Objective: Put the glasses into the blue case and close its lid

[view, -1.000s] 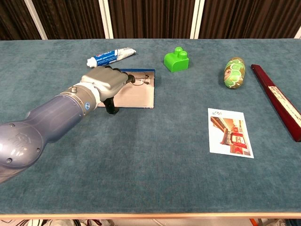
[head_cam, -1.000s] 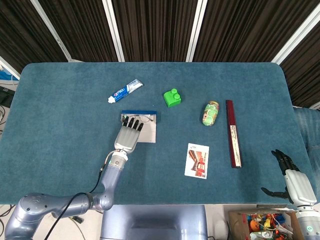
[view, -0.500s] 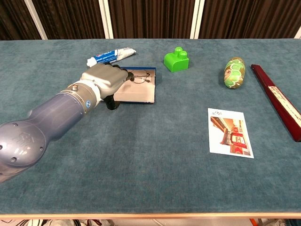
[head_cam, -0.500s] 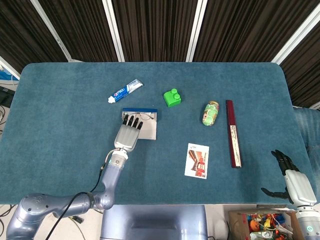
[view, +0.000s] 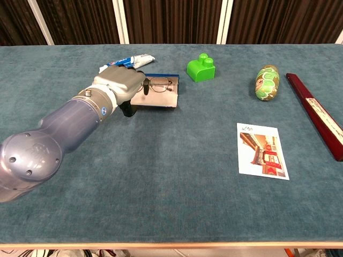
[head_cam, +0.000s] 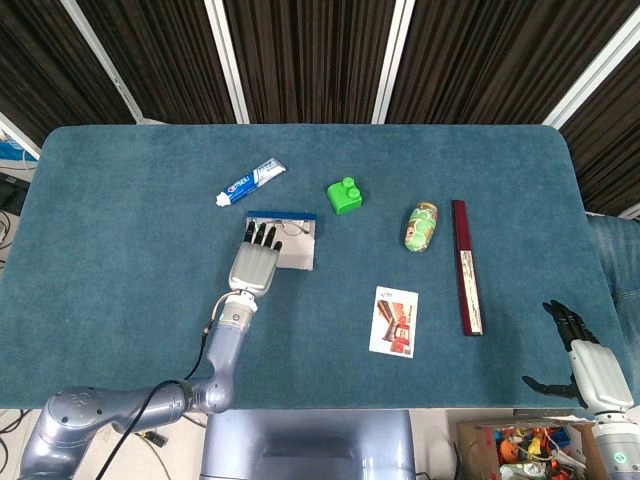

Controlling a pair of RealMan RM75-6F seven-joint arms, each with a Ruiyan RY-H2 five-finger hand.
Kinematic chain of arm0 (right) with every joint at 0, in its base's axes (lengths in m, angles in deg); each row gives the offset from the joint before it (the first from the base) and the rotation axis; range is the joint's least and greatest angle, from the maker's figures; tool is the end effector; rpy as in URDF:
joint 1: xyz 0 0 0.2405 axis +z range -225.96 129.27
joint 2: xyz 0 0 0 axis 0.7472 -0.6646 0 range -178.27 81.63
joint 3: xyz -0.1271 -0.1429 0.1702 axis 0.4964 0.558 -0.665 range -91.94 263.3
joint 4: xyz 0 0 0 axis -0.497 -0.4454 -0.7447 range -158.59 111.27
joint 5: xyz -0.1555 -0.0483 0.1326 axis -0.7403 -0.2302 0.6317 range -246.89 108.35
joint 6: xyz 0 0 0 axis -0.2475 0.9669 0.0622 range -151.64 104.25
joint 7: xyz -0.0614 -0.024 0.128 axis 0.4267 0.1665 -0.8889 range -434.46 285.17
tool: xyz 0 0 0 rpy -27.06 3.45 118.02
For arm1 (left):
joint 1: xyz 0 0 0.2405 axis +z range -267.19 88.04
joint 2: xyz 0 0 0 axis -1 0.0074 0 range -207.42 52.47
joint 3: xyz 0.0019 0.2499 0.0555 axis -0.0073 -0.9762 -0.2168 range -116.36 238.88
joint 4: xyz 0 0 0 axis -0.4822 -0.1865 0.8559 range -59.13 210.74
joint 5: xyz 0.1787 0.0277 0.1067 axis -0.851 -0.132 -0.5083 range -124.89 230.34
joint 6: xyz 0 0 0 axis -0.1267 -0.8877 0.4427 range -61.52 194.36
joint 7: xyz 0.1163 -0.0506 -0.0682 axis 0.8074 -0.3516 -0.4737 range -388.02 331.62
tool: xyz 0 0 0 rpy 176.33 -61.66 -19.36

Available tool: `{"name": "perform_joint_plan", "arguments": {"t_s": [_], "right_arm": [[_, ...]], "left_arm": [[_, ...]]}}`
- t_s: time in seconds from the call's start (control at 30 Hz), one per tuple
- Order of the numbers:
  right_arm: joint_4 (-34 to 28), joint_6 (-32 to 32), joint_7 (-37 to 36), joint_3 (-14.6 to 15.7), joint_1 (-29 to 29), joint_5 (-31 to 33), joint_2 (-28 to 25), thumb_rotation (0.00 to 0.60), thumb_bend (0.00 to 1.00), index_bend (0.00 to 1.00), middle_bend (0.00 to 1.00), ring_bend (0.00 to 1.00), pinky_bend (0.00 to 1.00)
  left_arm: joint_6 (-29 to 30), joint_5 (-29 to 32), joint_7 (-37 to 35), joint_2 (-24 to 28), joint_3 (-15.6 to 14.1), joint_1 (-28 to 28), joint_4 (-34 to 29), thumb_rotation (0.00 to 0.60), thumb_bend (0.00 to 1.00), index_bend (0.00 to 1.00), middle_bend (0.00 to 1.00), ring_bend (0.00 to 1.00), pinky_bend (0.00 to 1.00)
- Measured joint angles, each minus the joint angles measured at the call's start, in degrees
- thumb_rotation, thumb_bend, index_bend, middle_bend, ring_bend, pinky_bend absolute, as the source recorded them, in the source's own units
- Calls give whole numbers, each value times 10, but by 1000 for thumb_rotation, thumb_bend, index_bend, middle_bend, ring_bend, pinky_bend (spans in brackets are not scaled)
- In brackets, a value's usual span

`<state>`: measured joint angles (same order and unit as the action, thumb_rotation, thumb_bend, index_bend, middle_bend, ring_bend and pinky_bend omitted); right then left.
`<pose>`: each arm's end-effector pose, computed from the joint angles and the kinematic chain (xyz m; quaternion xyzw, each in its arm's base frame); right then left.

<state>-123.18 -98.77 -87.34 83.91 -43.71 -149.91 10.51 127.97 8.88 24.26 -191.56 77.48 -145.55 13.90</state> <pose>-0.3163 -0.1709 0.1554 0.5380 -0.5372 0.3853 0.5230 -0.0834 0.3752 -0.1057 -0.7483 -0.2750 -0.2662 0.5419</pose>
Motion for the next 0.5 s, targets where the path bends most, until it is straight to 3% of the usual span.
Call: {"name": "perform_joint_plan", "arguments": {"t_s": [0.5], "right_arm": [[-1, -2, 2, 1, -2, 0, 1, 600, 131, 19, 0, 34, 177]], "left_arm": [[-10, -2, -15, -23, 42, -32, 64, 600, 447, 379, 101, 34, 51]]}}
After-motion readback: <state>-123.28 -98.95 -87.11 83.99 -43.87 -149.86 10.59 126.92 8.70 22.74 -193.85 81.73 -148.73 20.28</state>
